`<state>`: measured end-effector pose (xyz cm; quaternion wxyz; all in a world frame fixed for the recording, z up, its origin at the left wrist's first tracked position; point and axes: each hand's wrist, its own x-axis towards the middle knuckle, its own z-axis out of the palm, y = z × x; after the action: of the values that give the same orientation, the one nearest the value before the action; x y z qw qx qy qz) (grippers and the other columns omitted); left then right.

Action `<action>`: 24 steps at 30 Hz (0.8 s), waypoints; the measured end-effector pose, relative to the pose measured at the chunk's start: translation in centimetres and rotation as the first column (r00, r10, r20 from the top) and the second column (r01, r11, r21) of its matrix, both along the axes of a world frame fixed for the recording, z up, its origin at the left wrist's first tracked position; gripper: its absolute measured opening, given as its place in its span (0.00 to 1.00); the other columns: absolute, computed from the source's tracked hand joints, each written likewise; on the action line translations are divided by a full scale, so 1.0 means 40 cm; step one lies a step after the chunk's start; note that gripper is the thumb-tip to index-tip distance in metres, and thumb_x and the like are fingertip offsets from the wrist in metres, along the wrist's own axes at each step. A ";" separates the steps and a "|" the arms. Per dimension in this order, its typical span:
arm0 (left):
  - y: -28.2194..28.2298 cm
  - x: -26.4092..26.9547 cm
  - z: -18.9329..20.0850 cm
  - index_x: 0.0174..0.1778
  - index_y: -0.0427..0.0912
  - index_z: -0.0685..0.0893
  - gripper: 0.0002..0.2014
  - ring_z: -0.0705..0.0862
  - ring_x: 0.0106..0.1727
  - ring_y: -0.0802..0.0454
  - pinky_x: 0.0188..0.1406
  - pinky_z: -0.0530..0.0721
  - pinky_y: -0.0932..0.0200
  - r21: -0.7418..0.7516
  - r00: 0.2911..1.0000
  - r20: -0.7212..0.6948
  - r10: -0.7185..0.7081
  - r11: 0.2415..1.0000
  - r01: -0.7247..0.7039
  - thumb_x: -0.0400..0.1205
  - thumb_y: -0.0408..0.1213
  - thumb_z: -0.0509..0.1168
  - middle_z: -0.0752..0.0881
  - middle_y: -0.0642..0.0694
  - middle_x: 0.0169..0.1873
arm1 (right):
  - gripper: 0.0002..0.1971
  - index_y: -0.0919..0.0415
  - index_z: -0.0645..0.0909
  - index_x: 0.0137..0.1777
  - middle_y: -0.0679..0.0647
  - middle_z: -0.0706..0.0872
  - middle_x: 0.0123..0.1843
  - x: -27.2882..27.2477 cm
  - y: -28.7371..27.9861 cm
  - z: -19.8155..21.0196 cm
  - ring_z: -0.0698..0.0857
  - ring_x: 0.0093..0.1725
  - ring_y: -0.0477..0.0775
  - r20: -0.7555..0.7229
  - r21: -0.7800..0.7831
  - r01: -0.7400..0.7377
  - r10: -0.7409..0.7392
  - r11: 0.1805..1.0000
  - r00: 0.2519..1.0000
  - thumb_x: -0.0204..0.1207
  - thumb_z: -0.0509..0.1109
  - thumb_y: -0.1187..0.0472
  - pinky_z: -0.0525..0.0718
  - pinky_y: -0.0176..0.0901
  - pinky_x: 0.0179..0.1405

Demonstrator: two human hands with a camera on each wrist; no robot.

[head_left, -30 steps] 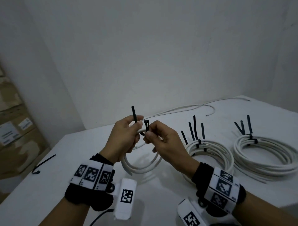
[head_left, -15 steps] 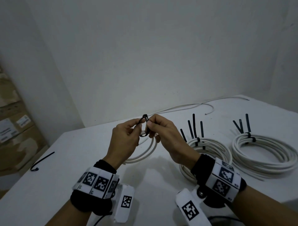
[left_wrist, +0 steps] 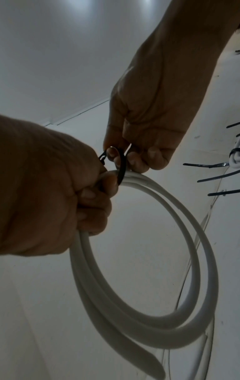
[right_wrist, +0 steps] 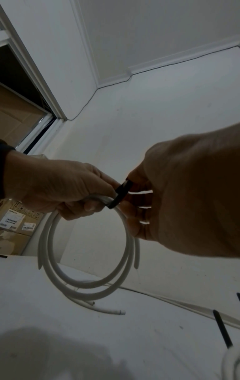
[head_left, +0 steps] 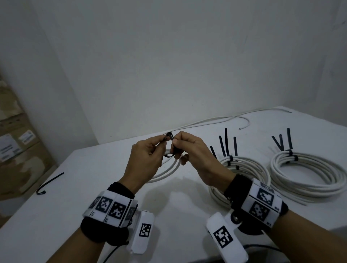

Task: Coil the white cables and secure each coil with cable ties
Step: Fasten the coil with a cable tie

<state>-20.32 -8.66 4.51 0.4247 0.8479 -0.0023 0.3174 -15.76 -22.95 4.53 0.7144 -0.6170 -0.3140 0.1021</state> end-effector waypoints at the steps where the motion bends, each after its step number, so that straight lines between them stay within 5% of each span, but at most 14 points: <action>1: 0.000 -0.001 -0.001 0.54 0.50 0.89 0.11 0.74 0.23 0.48 0.23 0.75 0.60 0.010 1.000 0.003 -0.003 1.000 0.003 0.84 0.33 0.64 0.86 0.51 0.23 | 0.12 0.59 0.74 0.35 0.58 0.80 0.36 -0.001 -0.001 0.000 0.76 0.33 0.48 -0.007 0.000 0.001 -0.001 1.000 1.000 0.82 0.59 0.66 0.72 0.38 0.30; 6: -0.004 0.001 0.003 0.51 0.52 0.90 0.10 0.71 0.24 0.46 0.22 0.71 0.51 0.081 1.000 0.014 -0.010 0.997 0.008 0.84 0.35 0.64 0.81 0.34 0.25 | 0.13 0.61 0.75 0.34 0.56 0.81 0.34 0.001 -0.006 0.010 0.76 0.31 0.49 -0.052 -0.011 -0.003 0.002 1.000 0.999 0.81 0.58 0.65 0.75 0.39 0.29; 11: -0.005 -0.004 -0.003 0.46 0.53 0.90 0.11 0.72 0.24 0.39 0.23 0.75 0.45 0.138 1.000 0.005 -0.021 0.990 0.020 0.84 0.37 0.63 0.80 0.49 0.21 | 0.12 0.60 0.76 0.35 0.54 0.82 0.36 0.006 -0.017 0.011 0.76 0.35 0.50 -0.109 -0.090 -0.064 0.054 0.994 0.993 0.80 0.58 0.61 0.74 0.40 0.34; 14: -0.006 -0.003 -0.009 0.47 0.53 0.91 0.10 0.76 0.24 0.46 0.26 0.79 0.43 0.153 1.000 0.011 -0.023 0.988 0.021 0.82 0.42 0.62 0.82 0.52 0.24 | 0.12 0.58 0.77 0.35 0.53 0.82 0.38 0.009 -0.023 0.006 0.76 0.37 0.51 -0.142 -0.142 -0.079 0.059 0.987 0.988 0.79 0.60 0.59 0.72 0.42 0.36; 18: -0.007 0.002 -0.012 0.51 0.46 0.91 0.14 0.90 0.37 0.46 0.43 0.88 0.40 0.110 1.000 -0.005 -0.028 0.993 0.029 0.79 0.43 0.62 0.92 0.49 0.37 | 0.10 0.58 0.76 0.35 0.52 0.81 0.38 0.005 -0.021 0.004 0.77 0.34 0.50 -0.126 -0.230 -0.038 0.009 0.972 0.992 0.78 0.62 0.58 0.69 0.43 0.37; 24: -0.013 -0.007 0.008 0.45 0.51 0.92 0.11 0.85 0.36 0.35 0.38 0.83 0.41 0.146 0.999 -0.043 -0.022 0.989 0.029 0.82 0.38 0.63 0.90 0.40 0.33 | 0.06 0.59 0.77 0.49 0.56 0.86 0.37 0.022 -0.041 0.020 0.83 0.31 0.53 -0.015 -0.188 0.021 -0.024 0.982 1.000 0.77 0.71 0.61 0.73 0.38 0.27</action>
<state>-20.60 -9.18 4.83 0.3650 0.8832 -0.0277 0.2932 -14.88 -24.59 5.32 0.6567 -0.6843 -0.2899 0.1283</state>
